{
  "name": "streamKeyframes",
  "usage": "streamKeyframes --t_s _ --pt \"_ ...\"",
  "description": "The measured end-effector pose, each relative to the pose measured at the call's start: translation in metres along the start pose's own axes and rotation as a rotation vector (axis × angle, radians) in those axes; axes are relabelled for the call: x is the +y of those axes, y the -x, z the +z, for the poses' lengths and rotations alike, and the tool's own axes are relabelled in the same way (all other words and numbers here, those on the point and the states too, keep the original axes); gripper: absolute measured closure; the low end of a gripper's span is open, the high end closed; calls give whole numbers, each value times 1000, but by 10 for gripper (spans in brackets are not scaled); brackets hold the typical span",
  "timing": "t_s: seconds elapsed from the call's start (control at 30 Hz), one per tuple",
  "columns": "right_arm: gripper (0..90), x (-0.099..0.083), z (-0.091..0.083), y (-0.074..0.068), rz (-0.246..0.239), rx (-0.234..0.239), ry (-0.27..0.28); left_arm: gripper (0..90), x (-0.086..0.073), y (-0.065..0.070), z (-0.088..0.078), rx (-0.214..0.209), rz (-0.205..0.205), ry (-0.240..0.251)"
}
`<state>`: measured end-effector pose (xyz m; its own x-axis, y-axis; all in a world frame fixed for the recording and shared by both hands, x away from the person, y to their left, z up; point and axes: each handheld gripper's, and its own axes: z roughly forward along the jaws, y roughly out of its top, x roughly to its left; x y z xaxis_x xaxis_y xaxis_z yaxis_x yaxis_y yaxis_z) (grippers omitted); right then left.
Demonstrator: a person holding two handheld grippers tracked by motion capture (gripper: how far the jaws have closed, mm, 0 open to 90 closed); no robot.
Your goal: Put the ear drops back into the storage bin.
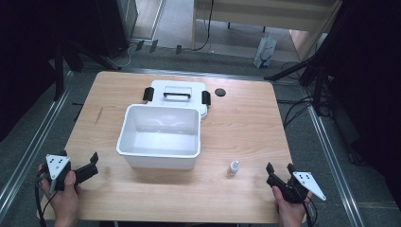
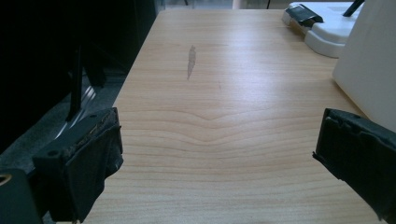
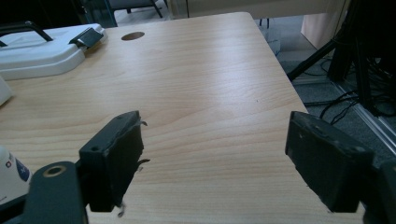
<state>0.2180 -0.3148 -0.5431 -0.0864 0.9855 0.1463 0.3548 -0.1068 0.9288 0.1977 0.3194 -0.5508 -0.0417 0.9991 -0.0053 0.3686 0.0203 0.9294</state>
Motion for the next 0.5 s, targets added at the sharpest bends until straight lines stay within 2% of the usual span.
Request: streamKeyframes --t_s 0.1,0.17,0.27,0.37,0.4,0.5 --pt "234 0 1 0 8 -4 1 11 0 1 0 0 13 0" --pt "243 0 0 -1 -2 -17 4 11 0 1 0 -10 14 0" --pt "232 1 -4 -2 -5 0 -18 11 -1 0 -1 -25 1 17" --pt "233 0 -5 -3 -6 5 -34 11 -1 0 -2 -26 6 27" --pt "238 1 -8 -3 -27 13 -36 11 -1 0 -2 -25 7 25" --pt "242 3 -11 -5 -47 19 -58 11 -1 0 -2 -25 7 18"
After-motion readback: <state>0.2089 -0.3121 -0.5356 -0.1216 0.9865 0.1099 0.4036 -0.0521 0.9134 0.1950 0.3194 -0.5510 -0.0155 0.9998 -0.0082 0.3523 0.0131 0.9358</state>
